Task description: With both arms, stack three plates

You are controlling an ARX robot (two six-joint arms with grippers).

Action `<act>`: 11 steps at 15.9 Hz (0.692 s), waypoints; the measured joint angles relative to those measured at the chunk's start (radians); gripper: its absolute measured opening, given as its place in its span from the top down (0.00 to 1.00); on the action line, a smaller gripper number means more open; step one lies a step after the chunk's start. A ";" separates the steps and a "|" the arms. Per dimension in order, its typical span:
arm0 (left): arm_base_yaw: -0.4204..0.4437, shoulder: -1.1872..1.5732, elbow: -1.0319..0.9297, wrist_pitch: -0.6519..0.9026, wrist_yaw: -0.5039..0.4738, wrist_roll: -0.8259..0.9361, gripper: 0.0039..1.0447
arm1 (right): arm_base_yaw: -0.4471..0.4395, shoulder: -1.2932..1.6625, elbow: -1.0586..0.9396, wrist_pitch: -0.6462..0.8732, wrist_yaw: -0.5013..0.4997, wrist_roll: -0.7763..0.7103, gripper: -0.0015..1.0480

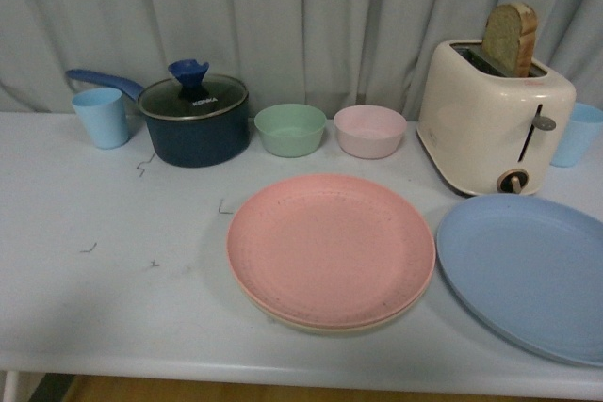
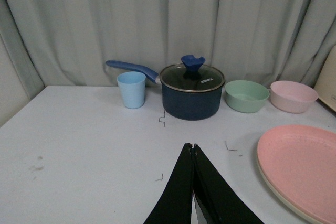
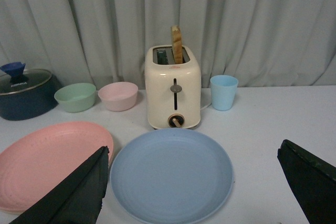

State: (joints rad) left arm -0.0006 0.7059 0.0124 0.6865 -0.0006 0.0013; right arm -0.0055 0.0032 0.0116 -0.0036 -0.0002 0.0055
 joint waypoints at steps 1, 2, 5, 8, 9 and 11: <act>0.000 -0.051 0.000 -0.048 0.000 0.000 0.99 | 0.000 0.000 0.000 0.000 0.000 0.000 0.06; 0.000 -0.121 -0.001 -0.121 0.000 0.000 0.99 | 0.000 0.000 0.000 0.000 0.000 0.000 0.06; 0.000 -0.236 -0.001 -0.219 0.000 0.000 0.99 | 0.000 0.000 0.000 0.000 0.000 0.000 0.06; 0.000 -0.317 -0.001 -0.299 0.000 0.000 0.99 | 0.000 0.000 0.000 0.000 0.000 0.000 0.06; 0.000 -0.341 -0.001 -0.322 0.000 0.000 0.99 | 0.000 0.000 0.000 0.000 0.000 0.000 0.06; 0.000 -0.381 -0.001 -0.360 0.000 0.000 0.99 | 0.000 0.000 0.000 0.000 0.000 0.000 0.06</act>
State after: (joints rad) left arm -0.0006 0.3244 0.0113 0.3260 -0.0002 0.0013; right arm -0.0055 0.0032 0.0116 -0.0036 -0.0002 0.0055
